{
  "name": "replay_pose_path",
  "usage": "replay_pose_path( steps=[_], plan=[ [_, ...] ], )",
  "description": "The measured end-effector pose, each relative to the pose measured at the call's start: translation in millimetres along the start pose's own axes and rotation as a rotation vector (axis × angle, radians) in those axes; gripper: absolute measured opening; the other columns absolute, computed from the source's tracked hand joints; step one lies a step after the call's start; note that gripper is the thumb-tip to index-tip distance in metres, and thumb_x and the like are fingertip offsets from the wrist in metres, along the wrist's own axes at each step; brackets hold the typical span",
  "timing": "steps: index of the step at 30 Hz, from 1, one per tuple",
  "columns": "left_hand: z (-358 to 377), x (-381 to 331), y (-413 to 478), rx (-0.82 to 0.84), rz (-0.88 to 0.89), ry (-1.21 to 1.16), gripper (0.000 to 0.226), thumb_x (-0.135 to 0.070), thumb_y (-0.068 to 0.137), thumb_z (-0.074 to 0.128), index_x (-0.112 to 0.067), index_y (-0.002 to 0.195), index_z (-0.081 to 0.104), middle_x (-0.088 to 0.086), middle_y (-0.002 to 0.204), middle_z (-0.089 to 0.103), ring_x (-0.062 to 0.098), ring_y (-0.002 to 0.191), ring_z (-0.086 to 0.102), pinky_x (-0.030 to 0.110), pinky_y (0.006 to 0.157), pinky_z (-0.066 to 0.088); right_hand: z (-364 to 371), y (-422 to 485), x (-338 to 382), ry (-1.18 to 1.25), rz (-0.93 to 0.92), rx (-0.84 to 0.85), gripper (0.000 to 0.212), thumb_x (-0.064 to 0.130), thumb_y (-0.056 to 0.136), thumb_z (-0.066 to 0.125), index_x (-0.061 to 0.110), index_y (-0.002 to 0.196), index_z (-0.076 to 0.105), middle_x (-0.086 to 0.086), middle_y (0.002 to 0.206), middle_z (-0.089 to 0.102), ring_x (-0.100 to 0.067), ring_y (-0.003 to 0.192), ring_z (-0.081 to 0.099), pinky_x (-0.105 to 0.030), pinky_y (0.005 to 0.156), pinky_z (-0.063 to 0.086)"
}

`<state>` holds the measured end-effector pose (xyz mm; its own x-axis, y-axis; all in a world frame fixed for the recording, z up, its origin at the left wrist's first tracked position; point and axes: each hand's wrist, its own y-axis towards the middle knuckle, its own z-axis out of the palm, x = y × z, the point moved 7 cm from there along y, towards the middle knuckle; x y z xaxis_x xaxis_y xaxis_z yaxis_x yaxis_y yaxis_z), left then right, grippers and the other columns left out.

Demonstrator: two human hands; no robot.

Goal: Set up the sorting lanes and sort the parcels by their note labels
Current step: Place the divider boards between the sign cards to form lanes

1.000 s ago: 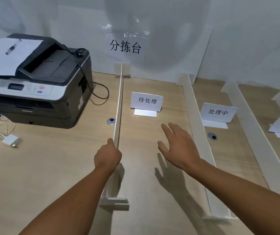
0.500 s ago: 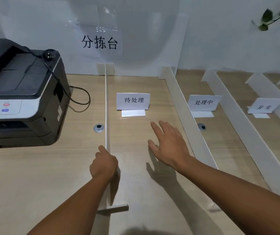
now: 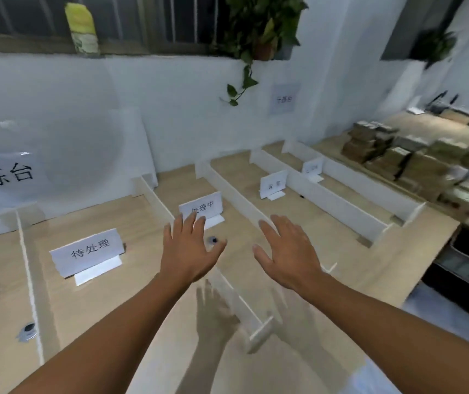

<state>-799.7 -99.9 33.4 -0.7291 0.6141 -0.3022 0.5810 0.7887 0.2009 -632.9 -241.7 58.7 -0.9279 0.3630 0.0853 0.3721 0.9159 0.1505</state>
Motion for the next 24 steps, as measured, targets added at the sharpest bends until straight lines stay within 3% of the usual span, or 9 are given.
replay_pose_path(
  steps=[5, 8, 16, 20, 24],
  plan=[
    [38, -170, 36, 0.096, 0.239, -0.008, 0.092, -0.081, 0.089, 0.02, -0.024, 0.161, 0.021, 0.0, 0.17, 0.014, 0.025, 0.157, -0.001, 0.05, 0.125, -0.005, -44, -53, -178, -0.02, 0.255, -0.064, 0.069, 0.061, 0.101, 0.025, 0.028, 0.16, 0.02, -0.005, 0.169, 0.014, -0.022, 0.156, 0.005, -0.046, 0.126, 0.008],
    [65, -279, 59, 0.118, 0.348, -0.002, 0.096, -0.083, 0.087, 0.015, -0.023, 0.162, 0.02, 0.0, 0.17, 0.013, 0.024, 0.157, -0.003, 0.051, 0.125, -0.005, -64, -93, -285, -0.027, 0.364, -0.1, 0.068, 0.06, 0.102, 0.027, 0.028, 0.161, 0.02, -0.005, 0.169, 0.013, -0.023, 0.156, 0.004, -0.046, 0.126, 0.006],
    [142, -552, 102, 0.171, 0.541, -0.059, 0.085, -0.077, 0.094, 0.026, -0.022, 0.16, 0.024, -0.002, 0.168, 0.02, 0.023, 0.156, 0.005, 0.049, 0.126, -0.001, -92, -150, -530, -0.031, 0.573, -0.123, 0.068, 0.063, 0.1, 0.026, 0.03, 0.16, 0.021, -0.003, 0.169, 0.015, -0.022, 0.156, 0.004, -0.047, 0.126, 0.008],
    [177, -654, 124, 0.164, 0.602, -0.05, 0.083, -0.076, 0.094, 0.027, -0.023, 0.158, 0.029, -0.003, 0.166, 0.026, 0.024, 0.155, 0.012, 0.049, 0.125, 0.004, -102, -157, -626, -0.029, 0.629, -0.139, 0.068, 0.063, 0.099, 0.027, 0.029, 0.159, 0.023, -0.002, 0.167, 0.02, -0.022, 0.155, 0.007, -0.046, 0.126, 0.01],
    [219, -727, 156, 0.189, 0.637, -0.091, 0.081, -0.076, 0.094, 0.027, -0.024, 0.157, 0.03, -0.004, 0.166, 0.027, 0.023, 0.155, 0.013, 0.048, 0.126, 0.005, -98, -152, -703, -0.029, 0.648, -0.144, 0.077, 0.068, 0.093, 0.016, 0.03, 0.16, 0.023, -0.002, 0.168, 0.019, -0.021, 0.156, 0.008, -0.045, 0.126, 0.012]
  ],
)
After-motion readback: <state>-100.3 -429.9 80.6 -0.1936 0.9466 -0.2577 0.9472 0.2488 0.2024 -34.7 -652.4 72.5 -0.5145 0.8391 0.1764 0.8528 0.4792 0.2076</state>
